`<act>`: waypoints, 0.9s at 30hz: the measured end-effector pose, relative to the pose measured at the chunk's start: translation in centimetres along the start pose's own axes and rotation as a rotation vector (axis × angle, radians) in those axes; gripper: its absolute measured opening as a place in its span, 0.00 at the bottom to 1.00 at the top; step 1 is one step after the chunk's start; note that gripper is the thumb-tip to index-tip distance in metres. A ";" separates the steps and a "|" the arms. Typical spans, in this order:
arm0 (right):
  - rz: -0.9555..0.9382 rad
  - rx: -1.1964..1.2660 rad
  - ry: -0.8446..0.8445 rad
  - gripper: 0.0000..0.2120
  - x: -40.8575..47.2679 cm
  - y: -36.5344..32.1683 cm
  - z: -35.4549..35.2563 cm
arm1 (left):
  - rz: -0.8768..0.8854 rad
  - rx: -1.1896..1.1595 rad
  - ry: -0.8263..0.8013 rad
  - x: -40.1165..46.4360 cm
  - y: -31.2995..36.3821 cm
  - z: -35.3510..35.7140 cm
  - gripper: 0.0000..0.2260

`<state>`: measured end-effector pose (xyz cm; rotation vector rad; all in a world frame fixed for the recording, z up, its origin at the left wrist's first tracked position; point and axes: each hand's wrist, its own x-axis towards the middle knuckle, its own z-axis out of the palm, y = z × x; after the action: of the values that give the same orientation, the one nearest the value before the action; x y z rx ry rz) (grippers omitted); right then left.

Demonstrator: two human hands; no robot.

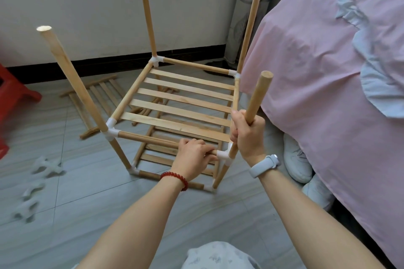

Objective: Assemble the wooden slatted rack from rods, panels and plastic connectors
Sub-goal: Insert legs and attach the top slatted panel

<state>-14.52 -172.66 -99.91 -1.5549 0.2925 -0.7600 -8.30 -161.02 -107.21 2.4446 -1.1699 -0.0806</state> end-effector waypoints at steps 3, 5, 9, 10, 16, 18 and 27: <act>-0.013 0.003 0.015 0.24 0.1 0.2 -0.1 | -0.018 0.021 -0.002 0.5 0.1 -0.2 0.09; -0.010 -0.016 0.034 0.23 0.0 0.4 0.0 | -0.038 0.031 -0.034 0.6 0.4 -0.3 0.09; -0.023 -0.052 0.064 0.17 0.1 0.5 0.3 | -0.085 0.039 -0.109 0.9 0.5 -1.2 0.11; -0.011 -0.050 0.059 0.17 0.1 0.6 0.3 | -0.084 0.059 -0.130 0.8 0.4 -1.4 0.11; 0.085 -0.099 0.069 0.14 -0.2 -0.2 0.1 | -0.168 0.213 -0.273 -1.9 -2.7 -4.8 0.19; 0.149 -0.128 0.152 0.13 -0.2 -0.4 0.7 | -0.202 0.246 -0.235 -2.7 -4.0 -5.9 0.19; 0.155 -0.135 0.307 0.17 1.4 0.4 0.5 | -0.116 0.222 -0.058 -2.8 -5.7 -5.0 0.12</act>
<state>-13.05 -173.18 -99.89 -1.5183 0.6952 -0.8702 -4.80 -154.03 -105.31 2.7216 -1.1131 -0.0593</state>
